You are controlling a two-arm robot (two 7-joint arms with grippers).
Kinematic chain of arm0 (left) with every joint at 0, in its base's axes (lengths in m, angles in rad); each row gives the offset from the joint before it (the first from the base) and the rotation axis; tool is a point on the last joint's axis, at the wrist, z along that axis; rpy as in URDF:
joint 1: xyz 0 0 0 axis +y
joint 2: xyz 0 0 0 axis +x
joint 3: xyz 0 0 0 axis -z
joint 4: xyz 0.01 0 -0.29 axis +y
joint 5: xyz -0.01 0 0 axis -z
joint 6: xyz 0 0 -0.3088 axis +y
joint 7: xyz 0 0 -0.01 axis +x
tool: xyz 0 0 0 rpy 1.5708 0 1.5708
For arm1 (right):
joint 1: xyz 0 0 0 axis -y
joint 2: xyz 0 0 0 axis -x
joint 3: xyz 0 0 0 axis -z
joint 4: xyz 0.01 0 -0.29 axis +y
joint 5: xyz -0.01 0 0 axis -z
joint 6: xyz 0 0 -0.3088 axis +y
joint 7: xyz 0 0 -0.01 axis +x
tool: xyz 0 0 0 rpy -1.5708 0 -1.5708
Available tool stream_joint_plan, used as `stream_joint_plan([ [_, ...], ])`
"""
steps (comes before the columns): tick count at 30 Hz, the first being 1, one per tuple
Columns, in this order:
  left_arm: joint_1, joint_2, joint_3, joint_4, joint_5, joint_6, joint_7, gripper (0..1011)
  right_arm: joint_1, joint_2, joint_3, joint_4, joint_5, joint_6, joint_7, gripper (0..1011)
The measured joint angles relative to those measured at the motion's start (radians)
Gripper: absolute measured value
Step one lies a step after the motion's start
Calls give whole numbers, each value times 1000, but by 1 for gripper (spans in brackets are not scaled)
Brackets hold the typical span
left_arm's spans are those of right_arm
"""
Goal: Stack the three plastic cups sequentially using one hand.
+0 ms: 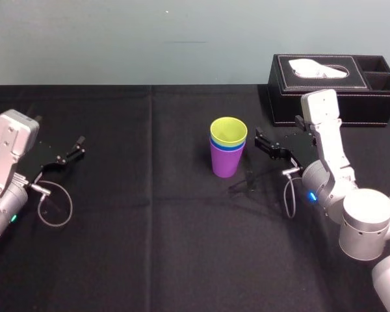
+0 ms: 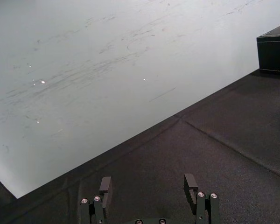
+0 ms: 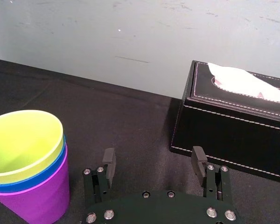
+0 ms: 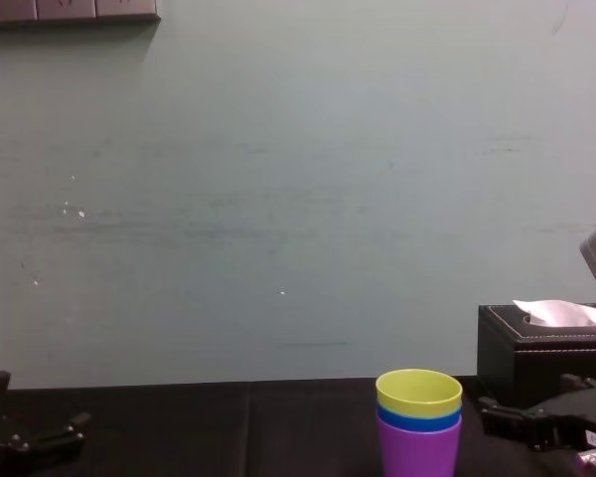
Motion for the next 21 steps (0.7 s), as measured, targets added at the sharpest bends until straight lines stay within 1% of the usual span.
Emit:
stream_joint_plan([
  [21, 0, 0, 0, 0, 0, 0, 0, 1011, 0, 0, 0, 0, 0, 0, 0, 1003],
])
